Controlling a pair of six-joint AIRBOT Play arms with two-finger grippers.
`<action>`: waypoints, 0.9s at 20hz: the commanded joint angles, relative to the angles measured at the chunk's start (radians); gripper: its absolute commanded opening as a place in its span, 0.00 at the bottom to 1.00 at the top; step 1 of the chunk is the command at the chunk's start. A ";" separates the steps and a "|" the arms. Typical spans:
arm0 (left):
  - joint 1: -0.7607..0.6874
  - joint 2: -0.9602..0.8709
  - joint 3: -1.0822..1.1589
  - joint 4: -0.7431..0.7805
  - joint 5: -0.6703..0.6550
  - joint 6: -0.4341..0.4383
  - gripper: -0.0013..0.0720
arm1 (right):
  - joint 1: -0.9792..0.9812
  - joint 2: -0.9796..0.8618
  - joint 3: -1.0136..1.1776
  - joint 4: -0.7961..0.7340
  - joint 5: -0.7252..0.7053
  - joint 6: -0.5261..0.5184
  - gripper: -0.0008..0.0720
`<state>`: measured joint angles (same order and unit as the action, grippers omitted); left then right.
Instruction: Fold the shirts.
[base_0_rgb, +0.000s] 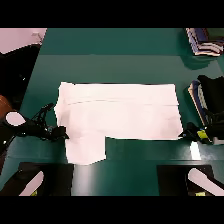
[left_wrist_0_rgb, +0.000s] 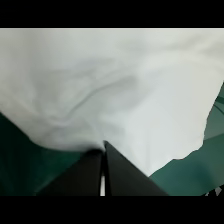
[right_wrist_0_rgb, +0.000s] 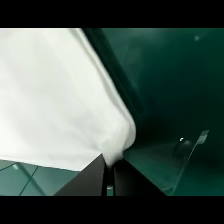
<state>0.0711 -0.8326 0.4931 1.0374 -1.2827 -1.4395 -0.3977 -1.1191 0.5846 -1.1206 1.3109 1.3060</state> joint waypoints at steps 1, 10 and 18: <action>0.000 0.008 0.045 0.071 -0.107 0.000 0.05 | 0.069 0.058 0.058 -0.046 0.062 0.002 0.03; -0.001 0.233 0.157 0.047 -0.240 -0.116 0.05 | 0.121 0.369 0.195 -0.311 0.239 0.019 0.03; -0.001 -0.188 0.391 0.046 0.221 0.035 0.06 | 0.304 -0.066 0.499 -0.232 0.013 0.038 0.03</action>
<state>0.0700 -0.8619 0.7986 1.0832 -1.2255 -1.4666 -0.1371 -1.0332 0.9760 -1.4086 1.4075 1.3327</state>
